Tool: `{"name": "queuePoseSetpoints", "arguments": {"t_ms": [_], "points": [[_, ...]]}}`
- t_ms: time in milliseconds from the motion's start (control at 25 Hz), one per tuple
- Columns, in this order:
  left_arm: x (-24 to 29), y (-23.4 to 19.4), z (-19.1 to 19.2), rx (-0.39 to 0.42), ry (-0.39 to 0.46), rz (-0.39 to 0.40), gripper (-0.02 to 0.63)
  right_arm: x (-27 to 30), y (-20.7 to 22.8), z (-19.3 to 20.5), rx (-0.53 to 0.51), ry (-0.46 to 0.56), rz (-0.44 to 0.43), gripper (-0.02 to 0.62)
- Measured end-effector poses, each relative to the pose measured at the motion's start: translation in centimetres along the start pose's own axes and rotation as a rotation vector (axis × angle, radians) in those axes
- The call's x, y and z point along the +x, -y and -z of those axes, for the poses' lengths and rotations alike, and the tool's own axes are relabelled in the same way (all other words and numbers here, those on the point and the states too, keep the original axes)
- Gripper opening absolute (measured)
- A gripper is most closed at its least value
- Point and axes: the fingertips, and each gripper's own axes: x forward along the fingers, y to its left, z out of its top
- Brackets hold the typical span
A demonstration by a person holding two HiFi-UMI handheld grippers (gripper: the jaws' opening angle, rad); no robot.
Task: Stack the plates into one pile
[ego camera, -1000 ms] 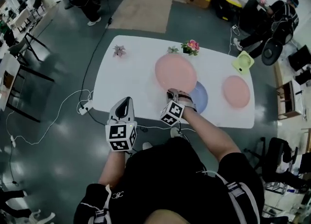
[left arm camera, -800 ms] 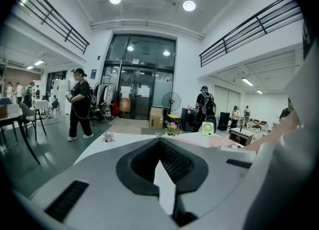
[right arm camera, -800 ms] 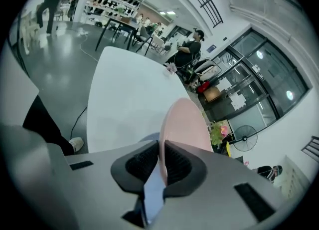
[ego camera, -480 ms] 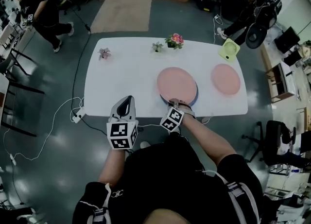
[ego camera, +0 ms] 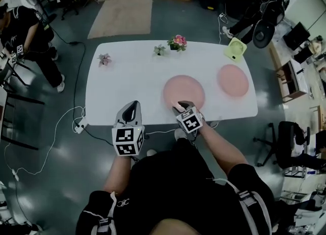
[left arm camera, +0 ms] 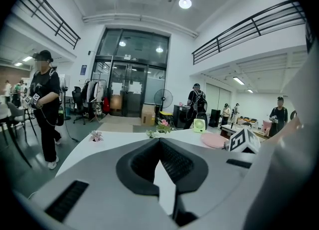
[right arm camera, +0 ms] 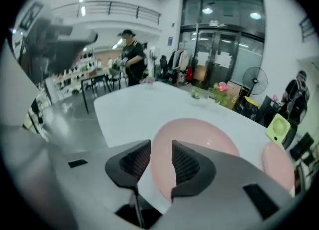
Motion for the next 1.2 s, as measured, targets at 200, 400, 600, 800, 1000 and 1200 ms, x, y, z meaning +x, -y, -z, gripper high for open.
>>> {"name": "queuePoseSetpoints", "arguments": {"t_ms": [200,400,600,800,1000,1200], "points": [[1.0,0.7,-1.0,0.018,0.024,0.022,0.013,-6.5,3.5,-8.5,0.113,0.461,0.140,0.114],[1.5,1.2,-3.9,0.006,0.124,0.023,0.014,-14.8,5.6,-15.2,0.164,0.814,0.319,0.015],[0.2,2.7,-6.9,0.027,0.166,0.027,0.014,-19.3,5.3,-17.3,0.230,0.888,0.303,0.015],[-0.2,3.7,-8.3,0.050,0.171,0.065,0.014,-20.2,5.8,-17.0,0.250,0.865,0.347,0.015],[0.9,5.8,-8.8,0.054,0.167,0.085,0.014,-21.7,8.1,-14.9,0.278,0.859,0.387,0.015],[3.9,11.8,-8.0,0.091,0.149,0.097,0.014,-23.3,13.2,-10.7,0.308,0.860,0.400,0.015]]}}
